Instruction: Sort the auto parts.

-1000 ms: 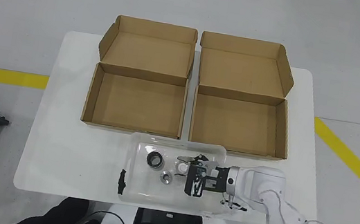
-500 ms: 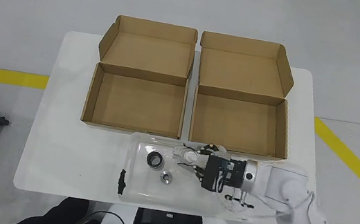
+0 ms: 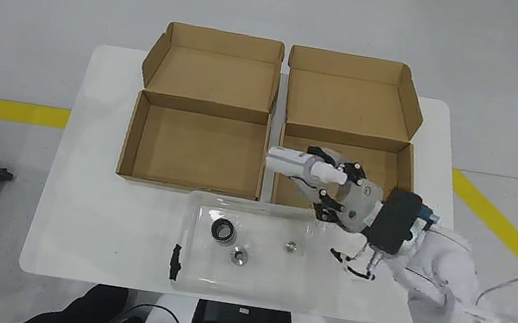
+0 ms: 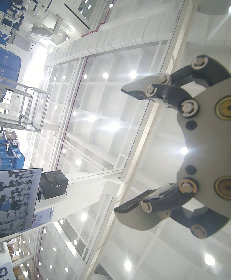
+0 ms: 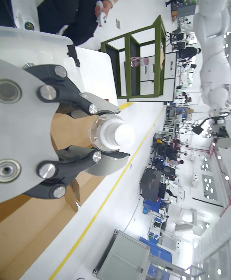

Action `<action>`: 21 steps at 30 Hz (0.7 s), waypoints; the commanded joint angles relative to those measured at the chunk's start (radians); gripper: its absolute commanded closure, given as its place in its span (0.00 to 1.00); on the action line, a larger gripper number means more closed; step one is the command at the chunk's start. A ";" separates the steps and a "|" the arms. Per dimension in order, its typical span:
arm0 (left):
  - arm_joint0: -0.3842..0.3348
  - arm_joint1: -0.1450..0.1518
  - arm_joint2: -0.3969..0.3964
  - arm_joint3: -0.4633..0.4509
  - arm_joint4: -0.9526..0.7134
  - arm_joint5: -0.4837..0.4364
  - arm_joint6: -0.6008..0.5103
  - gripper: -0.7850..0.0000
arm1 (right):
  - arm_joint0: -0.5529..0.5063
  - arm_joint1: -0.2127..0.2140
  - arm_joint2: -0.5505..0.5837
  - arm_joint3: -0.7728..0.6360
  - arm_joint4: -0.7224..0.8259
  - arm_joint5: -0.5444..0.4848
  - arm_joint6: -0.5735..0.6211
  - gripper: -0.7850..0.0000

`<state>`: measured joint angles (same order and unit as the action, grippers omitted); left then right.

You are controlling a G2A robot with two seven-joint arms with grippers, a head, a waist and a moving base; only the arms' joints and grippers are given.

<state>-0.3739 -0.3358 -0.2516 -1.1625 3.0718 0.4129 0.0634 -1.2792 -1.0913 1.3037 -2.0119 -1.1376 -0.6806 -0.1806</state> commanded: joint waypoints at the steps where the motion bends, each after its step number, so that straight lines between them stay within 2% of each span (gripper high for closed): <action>1: 0.000 0.000 0.000 0.000 0.000 0.000 0.000 0.00 | 0.007 -0.002 0.008 -0.006 0.014 0.018 -0.031 1.00; 13: 0.000 0.000 0.000 0.000 0.000 0.000 0.000 0.00 | 0.043 -0.014 0.010 0.007 0.072 0.026 -0.173 1.00; 21: 0.000 0.000 0.000 0.000 0.000 0.000 0.000 0.00 | 0.049 -0.016 -0.002 0.062 0.080 -0.020 -0.137 1.00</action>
<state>-0.3739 -0.3358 -0.2516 -1.1625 3.0718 0.4129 0.0634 -1.2299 -1.1080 1.3019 -1.9574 -1.0499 -0.6956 -0.3295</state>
